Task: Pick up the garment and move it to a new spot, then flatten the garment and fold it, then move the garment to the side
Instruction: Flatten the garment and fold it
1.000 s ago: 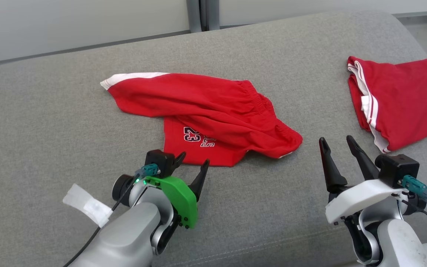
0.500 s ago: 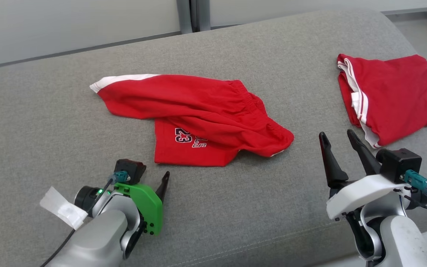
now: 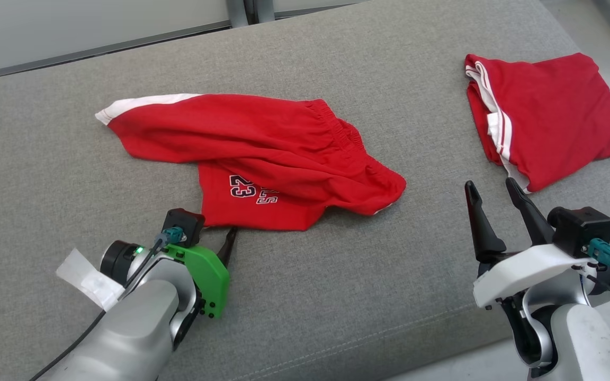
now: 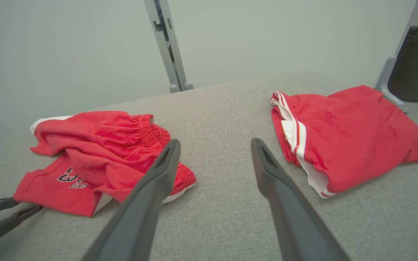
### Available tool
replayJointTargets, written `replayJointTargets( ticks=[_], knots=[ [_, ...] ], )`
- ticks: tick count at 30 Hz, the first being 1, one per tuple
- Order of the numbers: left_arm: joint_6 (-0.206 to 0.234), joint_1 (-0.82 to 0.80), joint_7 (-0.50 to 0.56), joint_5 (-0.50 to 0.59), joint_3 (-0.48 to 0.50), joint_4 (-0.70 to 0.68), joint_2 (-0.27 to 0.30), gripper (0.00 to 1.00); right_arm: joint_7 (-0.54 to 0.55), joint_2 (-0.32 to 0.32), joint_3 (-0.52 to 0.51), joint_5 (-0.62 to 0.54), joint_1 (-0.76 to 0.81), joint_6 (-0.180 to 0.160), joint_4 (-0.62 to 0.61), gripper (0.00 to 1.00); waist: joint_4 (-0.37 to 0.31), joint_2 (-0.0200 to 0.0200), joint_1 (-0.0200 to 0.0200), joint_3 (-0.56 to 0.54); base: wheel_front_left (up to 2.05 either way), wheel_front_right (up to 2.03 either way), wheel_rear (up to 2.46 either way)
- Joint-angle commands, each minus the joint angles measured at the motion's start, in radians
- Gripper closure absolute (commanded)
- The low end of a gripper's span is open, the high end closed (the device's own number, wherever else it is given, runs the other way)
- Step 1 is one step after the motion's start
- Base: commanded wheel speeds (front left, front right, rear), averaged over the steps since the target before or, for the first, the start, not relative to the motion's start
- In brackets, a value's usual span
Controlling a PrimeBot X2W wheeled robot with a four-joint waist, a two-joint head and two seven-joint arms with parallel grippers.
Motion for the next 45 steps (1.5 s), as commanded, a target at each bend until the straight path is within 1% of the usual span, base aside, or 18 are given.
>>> replayJointTargets(
  ticks=[1,2,5,6,7,11,19,25,29,34,39,45],
  knots=[
    [0.008,-0.02,-0.009,0.012,0.009,-0.007,0.002,0.54,-0.001,-0.002,-0.004,-0.001,-0.003,0.0,-0.004,0.0,0.01,0.0,0.0,-0.005,0.0,0.0,0.0],
    [0.011,-0.021,-0.012,0.022,0.013,-0.016,0.001,0.65,-0.003,-0.002,-0.004,-0.001,-0.004,0.0,-0.003,0.0,0.014,0.0,0.0,-0.008,0.0,0.0,0.0],
    [0.031,-0.024,-0.013,0.059,0.048,-0.071,0.007,0.83,-0.006,-0.002,-0.001,0.003,-0.007,0.0,0.002,0.0,0.026,0.0,0.0,-0.013,0.0,0.0,0.0],
    [0.037,-0.015,-0.013,0.074,0.06,-0.09,0.015,0.96,-0.006,-0.002,0.001,0.003,-0.009,0.0,0.004,0.0,0.029,0.0,0.0,-0.015,0.0,0.0,0.0],
    [0.039,-0.003,-0.013,0.09,0.071,-0.108,0.021,1.0,-0.008,-0.002,0.004,0.005,-0.01,0.0,0.006,0.0,0.031,0.0,0.0,-0.017,0.0,0.0,0.0],
    [0.041,0.022,-0.013,0.136,0.102,-0.156,0.021,1.0,-0.011,-0.002,0.01,0.011,-0.014,0.0,0.014,0.0,0.036,0.0,0.0,-0.024,0.0,0.0,0.0],
    [0.028,0.063,-0.013,0.196,0.174,-0.252,0.038,1.0,-0.004,-0.002,0.014,0.005,0.002,0.0,0.019,0.0,0.06,0.0,0.0,-0.056,0.0,0.0,0.0],
    [0.041,0.106,-0.013,0.226,0.214,-0.354,0.06,1.0,0.026,-0.039,0.044,0.008,0.017,0.0,0.031,0.0,0.098,0.0,0.0,-0.078,0.0,0.0,0.0],
    [0.066,0.144,-0.013,0.239,0.234,-0.448,0.091,1.0,0.041,-0.1,0.079,0.035,0.004,0.0,0.07,0.0,0.133,0.0,0.0,-0.082,0.0,0.0,0.0],
    [0.112,0.187,-0.013,0.237,0.257,-0.565,0.134,1.0,0.031,-0.144,0.083,0.056,-0.026,0.0,0.143,0.0,0.176,0.0,0.0,-0.076,0.0,0.0,0.0],
    [0.146,0.221,0.035,0.216,0.267,-0.682,0.186,1.0,0.014,-0.15,0.095,0.067,-0.049,0.0,0.195,0.0,0.197,0.0,0.0,-0.075,0.0,0.0,0.0],
    [0.199,0.257,0.169,0.184,0.276,-0.864,0.283,1.0,-0.007,-0.142,0.112,0.077,-0.065,0.0,0.22,0.0,0.189,0.0,0.0,-0.071,0.0,0.0,0.0]
  ],
)
